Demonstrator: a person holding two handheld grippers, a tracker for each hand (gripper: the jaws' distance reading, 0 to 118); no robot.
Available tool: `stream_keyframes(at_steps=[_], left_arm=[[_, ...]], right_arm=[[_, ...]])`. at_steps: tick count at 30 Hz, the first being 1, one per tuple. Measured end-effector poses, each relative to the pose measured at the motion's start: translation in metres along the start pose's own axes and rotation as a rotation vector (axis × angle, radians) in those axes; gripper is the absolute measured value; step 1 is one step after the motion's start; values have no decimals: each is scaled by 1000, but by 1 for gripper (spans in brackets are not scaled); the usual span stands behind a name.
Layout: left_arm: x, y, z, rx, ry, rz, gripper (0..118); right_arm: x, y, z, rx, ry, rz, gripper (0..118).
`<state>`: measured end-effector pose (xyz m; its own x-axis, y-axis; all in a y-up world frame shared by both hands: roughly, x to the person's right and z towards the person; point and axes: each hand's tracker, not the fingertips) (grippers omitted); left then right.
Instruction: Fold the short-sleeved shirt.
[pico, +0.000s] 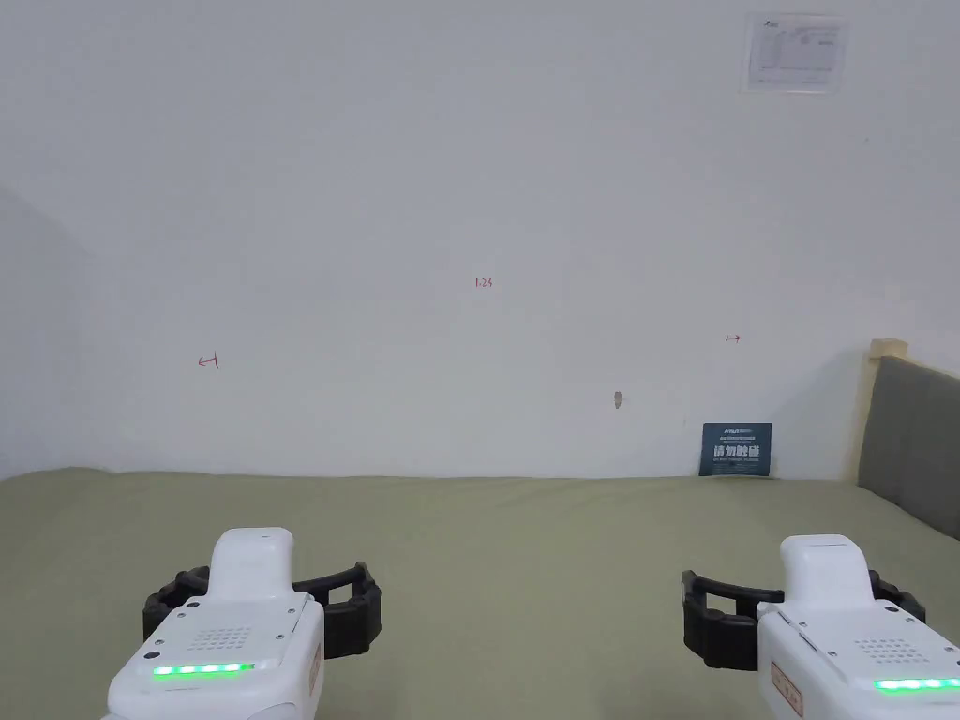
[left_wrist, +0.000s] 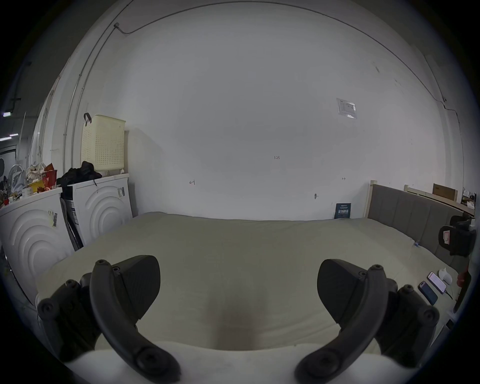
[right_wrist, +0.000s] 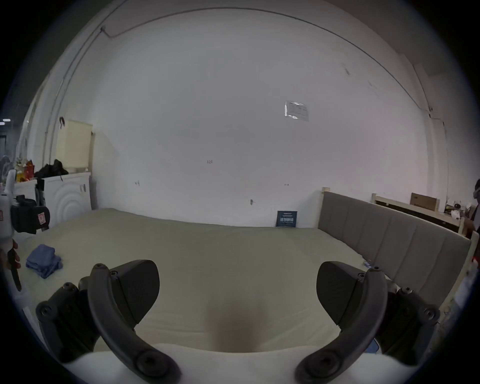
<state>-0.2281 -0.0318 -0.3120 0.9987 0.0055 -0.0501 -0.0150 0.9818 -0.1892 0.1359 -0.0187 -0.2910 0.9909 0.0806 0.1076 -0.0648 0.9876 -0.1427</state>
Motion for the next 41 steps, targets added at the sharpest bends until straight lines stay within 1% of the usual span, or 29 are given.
stream_keyframes(at_steps=[1,3,5,7,9,11,13,16,18,21,22,24,25,27,30,32,34,37,38,39,41], left_arm=[[1,0,-1,-6,5,2,118],[1,-1,-1,-7,1,12,118],[1,-1,-1,-8,-6,20,118],[2,-1,-1,-8,-8,11,118],[2,-2,-1,-7,-8,3,118],[2,-2,-1,-4,-15,-1,118],[2,-4,-2,-3,-17,-11,118],[3,-4,-4,-6,-12,-23,118],[2,-4,-4,-10,-17,-14,118],[2,-5,-5,-12,-17,1,118],[2,-5,-5,-11,-18,3,118],[2,-6,-5,-13,-20,6,118],[2,-6,-5,-13,-20,7,118],[2,-5,-5,-12,-23,11,118],[3,-3,-3,-7,-27,17,118],[4,-2,-3,-3,-24,10,118],[4,-1,-3,3,-24,8,118],[5,0,0,11,-35,17,118],[5,1,1,13,-35,16,118],[6,1,1,14,-34,15,118],[6,0,0,17,-33,8,118]], right_arm=[[0,1,1,-9,14,-7,118],[2,3,2,-34,47,-46,118],[1,5,1,-63,11,-54,118],[-1,7,0,-92,-34,-37,118],[1,8,-1,-90,-26,-43,118],[6,9,0,-93,9,-87,118],[9,11,0,-94,15,-116,118],[9,12,-2,-96,-11,-110,118],[7,14,-4,-111,-40,-79,118],[7,15,-5,-140,-32,-80,118],[8,15,-6,-145,-27,-92,118],[9,13,-7,-150,-49,-112,118],[12,12,-7,-147,-46,-134,118],[18,10,-4,-114,3,-183,118],[16,11,-1,-92,-23,-152,118],[12,12,-1,-86,-68,-96,118],[10,6,3,-17,-51,-29,118],[4,-4,16,142,-34,58,118],[2,-6,18,169,-33,79,118],[2,-8,17,153,-36,87,118],[3,-7,13,105,-30,49,118]])
